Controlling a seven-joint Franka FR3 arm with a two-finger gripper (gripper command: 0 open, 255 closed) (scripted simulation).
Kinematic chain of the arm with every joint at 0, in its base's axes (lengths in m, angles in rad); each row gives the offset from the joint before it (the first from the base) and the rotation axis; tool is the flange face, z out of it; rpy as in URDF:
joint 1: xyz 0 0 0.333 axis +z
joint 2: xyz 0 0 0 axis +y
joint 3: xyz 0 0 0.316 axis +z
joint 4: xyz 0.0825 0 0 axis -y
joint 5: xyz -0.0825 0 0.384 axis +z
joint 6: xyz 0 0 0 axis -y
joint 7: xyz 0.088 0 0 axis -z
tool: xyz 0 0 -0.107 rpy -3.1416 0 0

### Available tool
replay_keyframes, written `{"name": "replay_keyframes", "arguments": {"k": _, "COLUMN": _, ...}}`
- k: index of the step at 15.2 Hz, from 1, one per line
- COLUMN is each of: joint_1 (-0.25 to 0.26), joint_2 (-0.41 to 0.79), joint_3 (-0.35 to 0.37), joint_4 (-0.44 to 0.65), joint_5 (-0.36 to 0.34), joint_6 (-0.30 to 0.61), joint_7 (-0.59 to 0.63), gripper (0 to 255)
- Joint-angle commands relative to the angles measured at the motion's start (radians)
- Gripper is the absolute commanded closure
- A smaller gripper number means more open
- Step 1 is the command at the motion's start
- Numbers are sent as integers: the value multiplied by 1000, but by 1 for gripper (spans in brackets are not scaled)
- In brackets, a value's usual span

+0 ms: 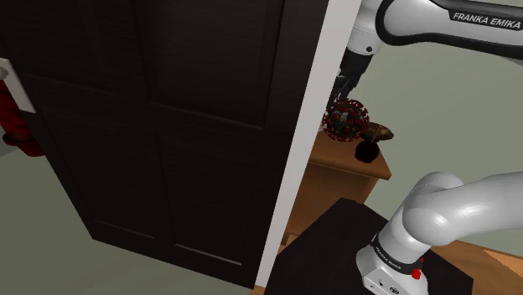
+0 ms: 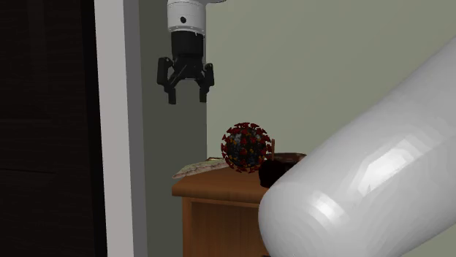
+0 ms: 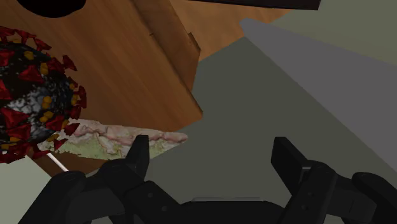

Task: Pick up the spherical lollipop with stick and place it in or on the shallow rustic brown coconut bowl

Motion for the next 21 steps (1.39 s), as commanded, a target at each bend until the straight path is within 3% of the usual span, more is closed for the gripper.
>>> {"name": "replay_keyframes", "arguments": {"k": 1, "joint_1": 0, "joint_2": 0, "joint_3": 0, "joint_4": 0, "joint_5": 0, "joint_6": 0, "joint_7": 0, "gripper": 0}}
{"name": "replay_keyframes", "arguments": {"k": 12, "joint_1": -129, "joint_2": -224, "joint_3": -277, "joint_4": -242, "joint_5": -65, "joint_6": 168, "joint_7": -132, "gripper": 0}}
{"name": "replay_keyframes", "arguments": {"k": 21, "joint_1": -257, "joint_2": -307, "joint_3": -552, "joint_4": -365, "joint_5": -139, "joint_6": 309, "joint_7": -263, "gripper": 0}}
